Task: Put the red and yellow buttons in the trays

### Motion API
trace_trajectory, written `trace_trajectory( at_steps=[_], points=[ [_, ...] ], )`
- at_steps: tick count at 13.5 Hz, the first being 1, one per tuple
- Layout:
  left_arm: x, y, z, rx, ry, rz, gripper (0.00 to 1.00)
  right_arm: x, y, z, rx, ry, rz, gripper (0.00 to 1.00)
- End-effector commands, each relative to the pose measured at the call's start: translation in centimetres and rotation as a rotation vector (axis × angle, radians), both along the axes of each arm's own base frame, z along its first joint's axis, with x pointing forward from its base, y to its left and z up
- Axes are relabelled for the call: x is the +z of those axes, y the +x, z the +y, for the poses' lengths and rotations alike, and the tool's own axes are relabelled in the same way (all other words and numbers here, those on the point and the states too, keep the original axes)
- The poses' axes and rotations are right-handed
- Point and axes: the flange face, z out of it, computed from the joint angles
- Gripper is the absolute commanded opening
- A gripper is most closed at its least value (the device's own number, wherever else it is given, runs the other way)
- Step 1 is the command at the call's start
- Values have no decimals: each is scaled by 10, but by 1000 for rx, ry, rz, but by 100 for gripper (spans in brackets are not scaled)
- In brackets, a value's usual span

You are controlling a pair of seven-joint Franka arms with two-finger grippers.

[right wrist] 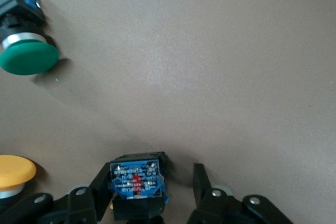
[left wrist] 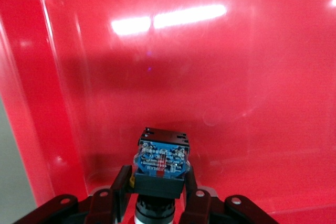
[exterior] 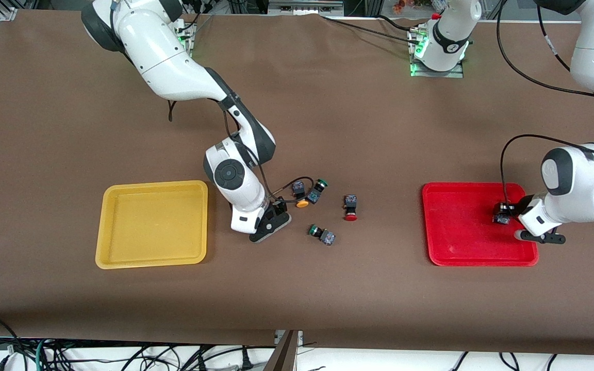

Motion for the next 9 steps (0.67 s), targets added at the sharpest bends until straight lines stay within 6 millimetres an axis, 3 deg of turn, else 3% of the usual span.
trace_trajectory(
  at_steps=[1,2,3,5,7,9],
  points=[
    [9,-11,2,2,-14,-16,55,3,1,-5,-12,4,15,35],
    [9,-10,2,4,-15,-18,87,6,9,-17,-25,3,14,24],
    [13,-7,2,5,-13,-22,94,20,18,-29,-44,4,16,12],
    [41,11,-21,-17,-23,-64,100,51,35,-64,-105,10,65,8],
    [72,34,-64,-9,-52,-89,100,73,53,-117,-111,-20,123,9],
    [88,43,-113,19,-85,-106,100,85,65,-163,-24,-45,143,12]
  ],
)
